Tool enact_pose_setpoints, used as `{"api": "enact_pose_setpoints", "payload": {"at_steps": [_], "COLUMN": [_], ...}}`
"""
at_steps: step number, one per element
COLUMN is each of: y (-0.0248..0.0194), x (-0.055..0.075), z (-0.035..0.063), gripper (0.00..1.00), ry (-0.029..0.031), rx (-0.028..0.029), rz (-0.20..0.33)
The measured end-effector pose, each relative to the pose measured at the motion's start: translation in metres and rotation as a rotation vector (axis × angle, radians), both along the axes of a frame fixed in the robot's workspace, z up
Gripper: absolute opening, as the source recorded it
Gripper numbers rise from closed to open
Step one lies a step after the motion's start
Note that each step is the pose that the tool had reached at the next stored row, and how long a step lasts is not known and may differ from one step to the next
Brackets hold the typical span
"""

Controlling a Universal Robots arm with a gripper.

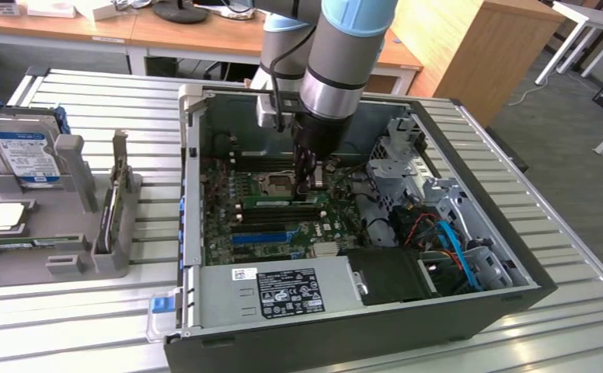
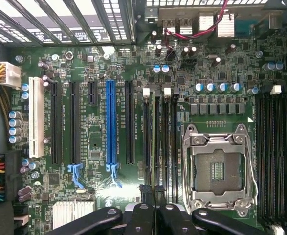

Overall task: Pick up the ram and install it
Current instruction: 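Insert the ram into the slot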

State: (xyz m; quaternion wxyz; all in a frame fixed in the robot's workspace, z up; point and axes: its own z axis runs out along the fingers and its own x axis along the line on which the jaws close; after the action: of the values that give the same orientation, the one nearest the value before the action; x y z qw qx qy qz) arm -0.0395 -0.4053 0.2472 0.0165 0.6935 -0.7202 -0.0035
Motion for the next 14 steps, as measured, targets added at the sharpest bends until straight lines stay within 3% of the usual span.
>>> {"api": "enact_pose_setpoints", "payload": {"at_steps": [14], "y": [-0.0013], "x": [0.0033], "z": [-0.0002], "gripper": [0.12], "ry": [0.0005], "rx": [0.0002], "rz": [0.0]}}
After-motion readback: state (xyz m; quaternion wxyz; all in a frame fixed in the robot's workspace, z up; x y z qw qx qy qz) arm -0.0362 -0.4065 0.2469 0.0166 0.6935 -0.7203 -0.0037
